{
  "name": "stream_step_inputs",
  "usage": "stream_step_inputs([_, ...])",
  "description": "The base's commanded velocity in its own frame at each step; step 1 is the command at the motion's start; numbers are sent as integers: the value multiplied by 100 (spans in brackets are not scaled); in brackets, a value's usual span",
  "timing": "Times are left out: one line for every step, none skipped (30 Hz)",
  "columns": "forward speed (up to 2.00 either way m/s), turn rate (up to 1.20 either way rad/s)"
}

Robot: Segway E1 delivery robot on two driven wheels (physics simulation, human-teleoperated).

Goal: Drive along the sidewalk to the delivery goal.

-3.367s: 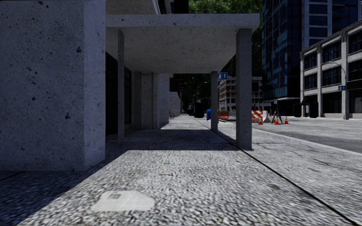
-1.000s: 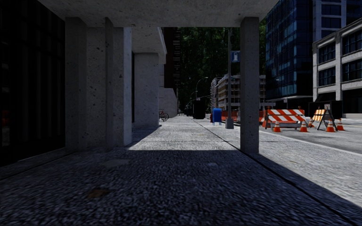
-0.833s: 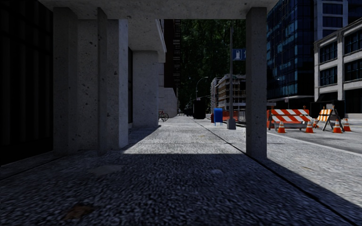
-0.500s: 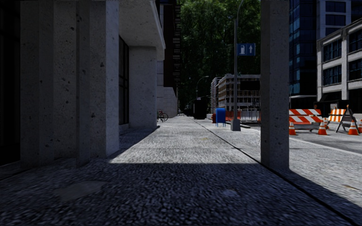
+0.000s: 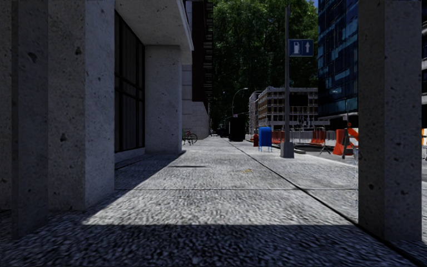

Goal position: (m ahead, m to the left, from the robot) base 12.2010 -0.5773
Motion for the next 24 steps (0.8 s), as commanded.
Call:
stream_step_inputs([200, 0])
stream_step_inputs([200, 0])
stream_step_inputs([200, 0])
stream_step_inputs([200, 0])
stream_step_inputs([200, 0])
stream_step_inputs([200, 0])
stream_step_inputs([200, 0])
stream_step_inputs([200, 0])
stream_step_inputs([200, 0])
stream_step_inputs([200, 0])
stream_step_inputs([200, 0])
stream_step_inputs([200, 0])
stream_step_inputs([200, 0])
stream_step_inputs([200, 0])
stream_step_inputs([200, 0])
stream_step_inputs([200, 0])
stream_step_inputs([200, 0])
stream_step_inputs([200, 0])
stream_step_inputs([200, 0])
stream_step_inputs([200, 0])
stream_step_inputs([200, 0])
stream_step_inputs([200, 0])
stream_step_inputs([200, 0])
stream_step_inputs([200, 0])
